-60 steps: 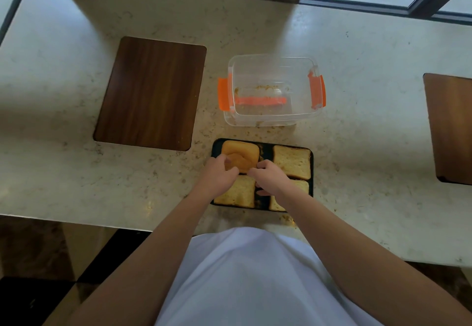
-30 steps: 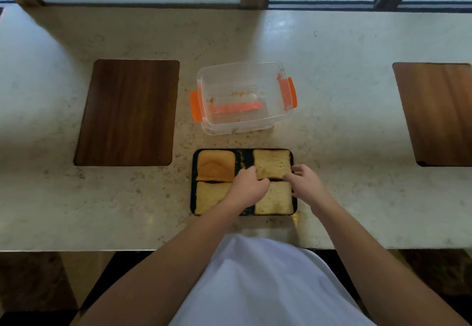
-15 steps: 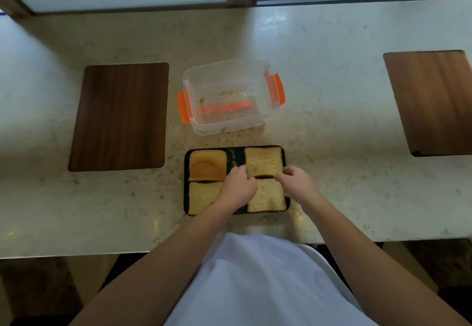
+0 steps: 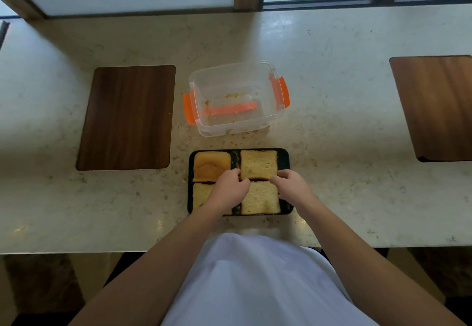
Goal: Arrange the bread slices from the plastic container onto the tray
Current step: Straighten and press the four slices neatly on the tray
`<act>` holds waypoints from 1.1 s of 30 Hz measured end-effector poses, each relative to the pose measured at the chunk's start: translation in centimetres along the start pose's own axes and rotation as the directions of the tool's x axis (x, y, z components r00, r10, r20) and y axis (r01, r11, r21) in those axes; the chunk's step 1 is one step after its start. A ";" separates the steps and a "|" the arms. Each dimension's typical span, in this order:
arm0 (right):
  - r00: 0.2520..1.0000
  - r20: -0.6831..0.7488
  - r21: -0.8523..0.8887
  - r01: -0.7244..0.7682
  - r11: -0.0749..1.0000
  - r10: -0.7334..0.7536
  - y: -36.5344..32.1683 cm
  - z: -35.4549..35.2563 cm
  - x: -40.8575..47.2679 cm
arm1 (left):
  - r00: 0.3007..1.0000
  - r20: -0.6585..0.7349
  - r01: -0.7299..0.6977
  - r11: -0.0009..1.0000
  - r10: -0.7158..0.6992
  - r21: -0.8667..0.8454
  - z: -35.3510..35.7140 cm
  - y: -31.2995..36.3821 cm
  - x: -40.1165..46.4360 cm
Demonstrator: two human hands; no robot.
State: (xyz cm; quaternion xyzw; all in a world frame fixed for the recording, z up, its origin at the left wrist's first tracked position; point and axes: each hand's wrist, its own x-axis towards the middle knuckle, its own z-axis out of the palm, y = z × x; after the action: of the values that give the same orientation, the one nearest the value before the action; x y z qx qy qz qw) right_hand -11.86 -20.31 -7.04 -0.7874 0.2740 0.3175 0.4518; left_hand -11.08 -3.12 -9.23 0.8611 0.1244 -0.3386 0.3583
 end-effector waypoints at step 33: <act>1.000 -0.004 -0.015 0.023 1.000 -0.023 -0.3 0.0 0.1 | 1.000 0.027 0.006 1.000 -0.005 -0.020 0.2 0.5 1.1</act>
State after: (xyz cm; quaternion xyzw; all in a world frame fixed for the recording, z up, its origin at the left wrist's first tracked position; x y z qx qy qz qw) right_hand -11.55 -20.15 -6.96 -0.7944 0.2637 0.3127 0.4491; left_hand -10.14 -3.65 -9.83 0.8525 0.1253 -0.3498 0.3677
